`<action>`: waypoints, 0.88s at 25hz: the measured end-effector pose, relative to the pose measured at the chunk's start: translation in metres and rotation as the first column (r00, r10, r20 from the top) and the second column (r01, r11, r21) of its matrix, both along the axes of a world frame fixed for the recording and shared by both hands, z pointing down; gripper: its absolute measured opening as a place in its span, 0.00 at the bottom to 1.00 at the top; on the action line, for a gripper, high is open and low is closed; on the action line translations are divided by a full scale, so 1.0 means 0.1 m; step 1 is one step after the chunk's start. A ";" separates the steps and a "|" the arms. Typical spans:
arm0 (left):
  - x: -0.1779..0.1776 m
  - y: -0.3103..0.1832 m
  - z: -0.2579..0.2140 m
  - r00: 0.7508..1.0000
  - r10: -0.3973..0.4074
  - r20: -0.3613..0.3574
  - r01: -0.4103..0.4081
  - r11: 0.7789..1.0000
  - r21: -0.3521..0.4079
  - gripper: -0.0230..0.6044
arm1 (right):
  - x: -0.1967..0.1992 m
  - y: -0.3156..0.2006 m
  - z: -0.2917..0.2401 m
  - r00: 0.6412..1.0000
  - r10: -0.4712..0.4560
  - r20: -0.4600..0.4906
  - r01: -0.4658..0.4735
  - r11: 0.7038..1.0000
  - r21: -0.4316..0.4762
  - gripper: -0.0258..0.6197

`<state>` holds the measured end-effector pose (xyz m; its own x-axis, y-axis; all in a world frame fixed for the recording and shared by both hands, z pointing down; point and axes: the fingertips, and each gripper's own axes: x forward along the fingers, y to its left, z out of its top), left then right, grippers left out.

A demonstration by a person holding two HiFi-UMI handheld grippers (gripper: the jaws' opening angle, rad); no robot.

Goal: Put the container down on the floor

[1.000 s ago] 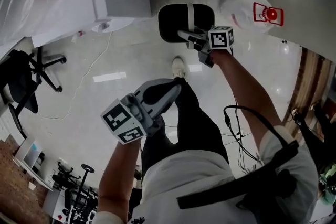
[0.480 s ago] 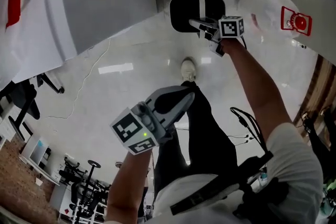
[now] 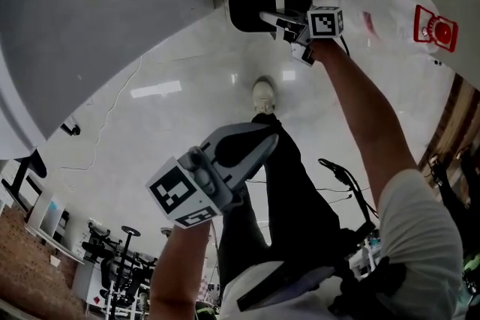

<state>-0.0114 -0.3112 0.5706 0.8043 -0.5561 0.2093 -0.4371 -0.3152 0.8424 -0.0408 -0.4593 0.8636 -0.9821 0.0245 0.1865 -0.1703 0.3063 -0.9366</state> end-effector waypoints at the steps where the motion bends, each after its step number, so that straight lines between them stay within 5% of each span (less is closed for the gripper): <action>1: 0.00 0.00 0.02 1.000 -0.003 -0.005 0.003 1.000 -0.002 0.05 | -0.01 -0.01 0.00 1.000 0.001 0.006 -0.001 1.000 -0.001 0.07; 22: 0.01 0.07 0.09 0.999 0.017 -0.027 -0.018 1.000 -0.014 0.05 | -0.09 -0.12 0.05 1.000 -0.007 0.001 0.007 1.000 -0.030 0.10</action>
